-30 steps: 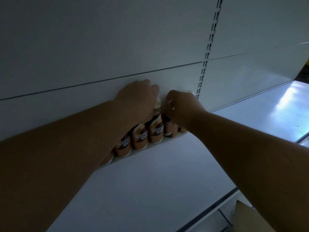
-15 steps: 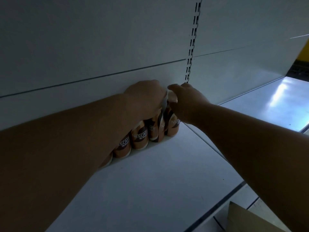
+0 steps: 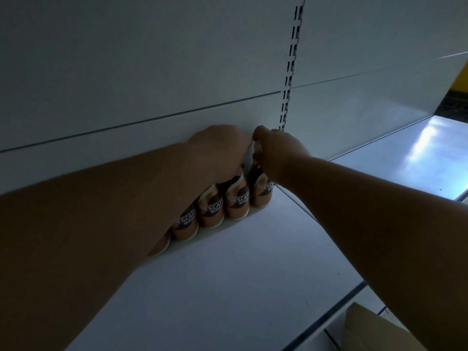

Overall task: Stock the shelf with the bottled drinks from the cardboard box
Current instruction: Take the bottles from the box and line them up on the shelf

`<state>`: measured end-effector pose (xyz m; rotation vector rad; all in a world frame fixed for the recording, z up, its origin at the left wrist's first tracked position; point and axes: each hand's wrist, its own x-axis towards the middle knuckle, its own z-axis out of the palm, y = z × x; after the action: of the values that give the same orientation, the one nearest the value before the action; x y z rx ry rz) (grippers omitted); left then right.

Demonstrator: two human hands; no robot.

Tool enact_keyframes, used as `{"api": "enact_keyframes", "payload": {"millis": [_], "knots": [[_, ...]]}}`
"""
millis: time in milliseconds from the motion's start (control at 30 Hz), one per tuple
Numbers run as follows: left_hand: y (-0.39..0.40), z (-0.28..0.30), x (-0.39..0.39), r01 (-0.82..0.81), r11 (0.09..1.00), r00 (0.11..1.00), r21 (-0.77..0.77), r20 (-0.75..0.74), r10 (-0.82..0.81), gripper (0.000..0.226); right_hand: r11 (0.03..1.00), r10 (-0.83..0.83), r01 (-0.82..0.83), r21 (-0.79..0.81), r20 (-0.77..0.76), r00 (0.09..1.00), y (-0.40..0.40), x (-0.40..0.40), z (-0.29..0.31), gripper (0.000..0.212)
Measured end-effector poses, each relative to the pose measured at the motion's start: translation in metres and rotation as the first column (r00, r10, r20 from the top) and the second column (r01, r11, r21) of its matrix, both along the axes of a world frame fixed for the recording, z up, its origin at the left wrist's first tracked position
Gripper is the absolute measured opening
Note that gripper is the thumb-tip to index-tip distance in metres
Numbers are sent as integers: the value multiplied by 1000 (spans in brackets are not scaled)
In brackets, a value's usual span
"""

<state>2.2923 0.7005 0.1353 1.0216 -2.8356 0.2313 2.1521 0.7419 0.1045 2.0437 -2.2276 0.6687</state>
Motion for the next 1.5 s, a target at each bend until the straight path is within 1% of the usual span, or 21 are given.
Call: {"api": "enact_keyframes", "payload": {"millis": [100, 167, 233, 300, 333, 367, 467, 667, 867, 1033, 1100, 1200, 1333, 1400, 1467, 1500], "knots": [[-1, 0, -3, -54, 998, 998, -25, 25, 55, 30, 1000, -10, 11, -17, 38, 999, 0, 0, -4, 31], [-4, -1, -4, -116, 993, 993, 16, -6, 116, 21, 1000, -2, 3, -31, 55, 998, 1, -1, -4, 32], [-4, 0, -4, -172, 984, 985, 55, -25, 173, 20, 999, 13, -11, -41, 59, 998, 2, -1, -4, 33], [-2, 2, -5, -152, 987, 988, 40, 29, 151, 20, 998, 18, -15, -59, 59, 998, 2, 0, -5, 31], [-1, 2, -4, -124, 992, 991, 8, 46, 124, 21, 997, 15, -11, -70, 63, 998, 1, 1, -6, 31], [1, 2, -3, -95, 995, 994, -26, 42, 96, 21, 997, 9, -3, -81, 70, 997, 0, 2, -6, 30], [3, 2, -2, -61, 996, 998, -65, 4, 62, 21, 994, -10, 19, -105, 82, 997, -4, 1, -7, 28], [3, 0, -2, -63, 993, 998, -101, -17, 61, 28, 995, -16, 26, -96, 104, 994, -9, -3, -6, 27], [5, 2, -2, -53, 992, 999, -114, -1, 54, 29, 998, 12, -8, -55, 82, 997, -11, -6, -2, 25], [7, 3, -3, -85, 986, 995, -141, 36, 91, 30, 999, 14, -11, -44, 61, 998, -13, -4, -1, 25], [8, 3, -5, -87, 986, 995, -143, 45, 94, 28, 998, 16, -12, -57, 75, 997, -12, -4, -2, 27], [11, 4, -5, -85, 986, 995, -146, 47, 93, 22, 998, 6, 2, -69, 112, 994, -10, -4, -5, 35], [14, 2, -4, -83, 984, 996, -160, 6, 85, 18, 999, -18, 25, -47, 152, 988, -4, -3, -4, 45], [17, -1, -1, -66, 982, 997, -175, -54, 57, 18, 997, -42, 51, -50, 164, 986, 6, -1, -1, 49], [23, -3, 3, -54, 971, 993, -232, -114, 28, 25, 994, -55, 67, -84, 133, 990, 20, -1, 3, 49], [27, -3, 8, -56, 960, 990, -273, -138, 19, 29, 995, -39, 49, -85, 115, 993, 29, 1, 6, 48]]}}
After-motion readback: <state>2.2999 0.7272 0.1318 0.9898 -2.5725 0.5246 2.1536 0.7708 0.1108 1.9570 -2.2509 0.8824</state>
